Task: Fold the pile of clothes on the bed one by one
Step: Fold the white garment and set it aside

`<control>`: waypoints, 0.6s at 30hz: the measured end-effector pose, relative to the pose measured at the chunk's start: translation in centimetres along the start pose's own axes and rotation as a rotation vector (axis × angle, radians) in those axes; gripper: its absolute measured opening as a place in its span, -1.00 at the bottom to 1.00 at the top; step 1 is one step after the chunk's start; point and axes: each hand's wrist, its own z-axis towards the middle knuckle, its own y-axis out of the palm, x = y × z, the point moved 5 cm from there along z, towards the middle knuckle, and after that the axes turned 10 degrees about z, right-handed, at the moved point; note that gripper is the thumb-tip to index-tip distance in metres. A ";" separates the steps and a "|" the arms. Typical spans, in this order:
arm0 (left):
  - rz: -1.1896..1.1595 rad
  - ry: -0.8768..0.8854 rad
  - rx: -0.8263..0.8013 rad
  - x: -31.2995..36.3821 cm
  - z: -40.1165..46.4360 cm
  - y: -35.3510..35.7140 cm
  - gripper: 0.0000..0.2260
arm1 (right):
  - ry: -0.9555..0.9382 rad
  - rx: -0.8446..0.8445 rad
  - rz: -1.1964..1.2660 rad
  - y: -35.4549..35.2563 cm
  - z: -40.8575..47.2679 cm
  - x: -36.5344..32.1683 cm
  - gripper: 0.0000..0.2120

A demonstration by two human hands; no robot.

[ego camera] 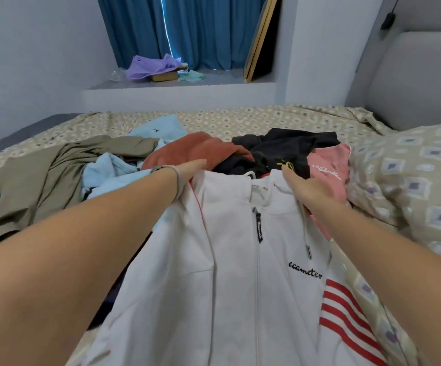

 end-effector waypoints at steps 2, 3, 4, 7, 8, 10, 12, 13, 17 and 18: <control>0.092 -0.035 -0.145 0.1 0.1 -0.2 -0.57 | 0.070 -0.156 0.174 1.3 1.1 0.5 -0.28; 0.120 -0.023 -0.207 0.3 0.0 -0.2 -0.65 | 0.076 -0.235 0.245 1.7 1.2 0.4 -0.52; 0.109 0.010 -0.244 0.5 -0.3 -0.2 -0.69 | 0.053 -0.287 0.288 1.7 1.2 -0.3 -0.73; -0.080 0.209 -0.185 1.8 -0.5 -1.7 -0.70 | -0.125 -0.276 0.381 0.2 -0.4 -3.6 -0.85; -0.148 0.305 -0.135 2.4 -0.9 -2.3 -0.71 | -0.195 -0.241 0.390 -0.5 -1.3 -4.6 -0.86; -0.248 0.502 -0.021 3.1 -2.5 -3.8 -0.76 | -0.358 -0.203 0.401 -2.2 -3.4 -5.8 -0.94; -0.288 0.641 0.035 2.6 -4.0 -4.9 -0.69 | -0.504 -0.199 0.383 -4.3 -5.6 -5.9 -0.82; -0.237 0.711 0.051 1.9 -4.7 -5.2 -0.63 | -0.578 -0.186 0.294 -5.3 -6.6 -5.7 -0.74; 0.402 0.936 0.053 -2.5 -5.9 -3.2 -0.64 | -0.996 -0.283 -0.507 -5.3 -9.6 -2.4 -0.67; 0.591 0.791 -0.029 -4.2 -5.2 -2.4 -0.72 | -1.036 -0.384 -0.655 -4.4 -10.2 -0.7 -0.69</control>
